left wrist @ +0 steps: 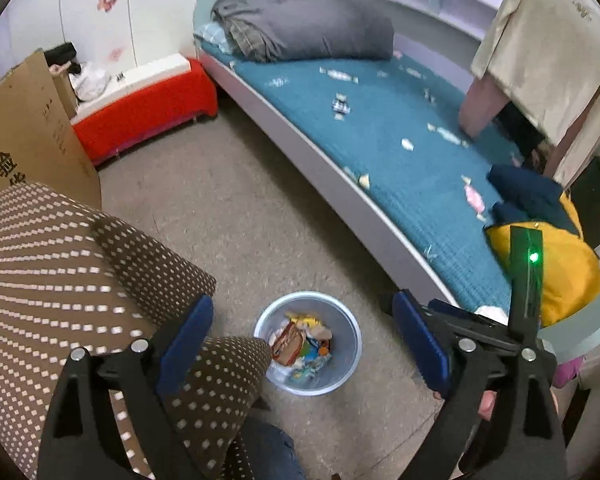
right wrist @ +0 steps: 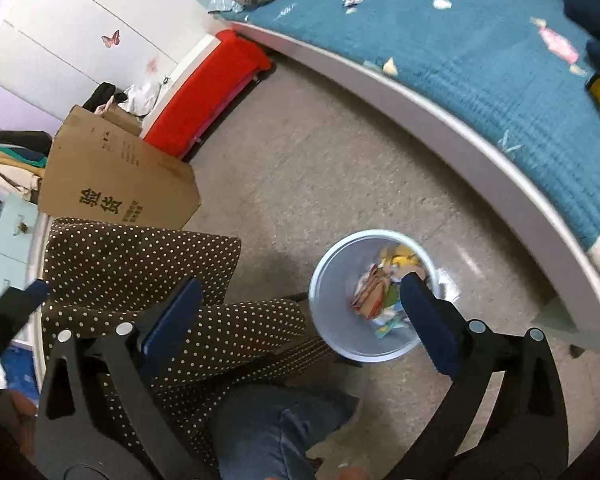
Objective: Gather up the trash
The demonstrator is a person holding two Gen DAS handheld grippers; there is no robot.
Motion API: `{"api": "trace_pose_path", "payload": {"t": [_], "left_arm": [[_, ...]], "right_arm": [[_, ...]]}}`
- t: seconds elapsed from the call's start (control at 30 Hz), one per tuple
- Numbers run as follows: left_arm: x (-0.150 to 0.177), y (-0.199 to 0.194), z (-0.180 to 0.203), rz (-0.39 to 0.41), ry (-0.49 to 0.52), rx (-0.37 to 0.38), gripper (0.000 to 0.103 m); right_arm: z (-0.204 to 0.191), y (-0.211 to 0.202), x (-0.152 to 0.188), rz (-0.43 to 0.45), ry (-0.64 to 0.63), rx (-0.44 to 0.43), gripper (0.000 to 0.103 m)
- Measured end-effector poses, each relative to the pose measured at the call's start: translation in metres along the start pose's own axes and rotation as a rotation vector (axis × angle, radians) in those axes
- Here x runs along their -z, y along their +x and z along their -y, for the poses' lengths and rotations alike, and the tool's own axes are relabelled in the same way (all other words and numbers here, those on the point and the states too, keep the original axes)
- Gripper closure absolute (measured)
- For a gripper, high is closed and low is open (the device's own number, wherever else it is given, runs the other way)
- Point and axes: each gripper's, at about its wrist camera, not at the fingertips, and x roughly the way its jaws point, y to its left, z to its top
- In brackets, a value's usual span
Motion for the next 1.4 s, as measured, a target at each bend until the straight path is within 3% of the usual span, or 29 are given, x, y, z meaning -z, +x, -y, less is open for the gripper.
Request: {"api": "trace_pose_path", "payload": {"t": [0.2,0.47,0.63,0.8,0.97,1.4], "left_arm": [[0.005,-0.063,-0.002,0.141,0.028,-0.051,0.010],[0.030,-0.154,-0.038,0.309,-0.031,-0.090,0.009],[0.049,-0.204,-0.062,0.371,-0.049,-0.189,0.009],[0.067,-0.251,-0.095,0.385,-0.107,-0.237,0.009],[0.089,-0.303,-0.118,0.470,-0.150,-0.359,0.009],[0.147,-0.405,-0.143,0.637,-0.260,-0.508,0.005]], "right_arm": [[-0.036,-0.041,0.004,0.064,-0.060,0.021,0.006],[-0.129,-0.116,0.030,0.176,-0.239,0.017,0.006],[-0.193,-0.158,0.057,0.244,-0.351,-0.024,0.006],[-0.245,-0.189,0.085,0.294,-0.446,-0.051,0.006],[-0.291,-0.217,0.116,0.349,-0.541,-0.074,0.006],[-0.362,-0.269,0.168,0.485,-0.672,-0.116,0.006]]}}
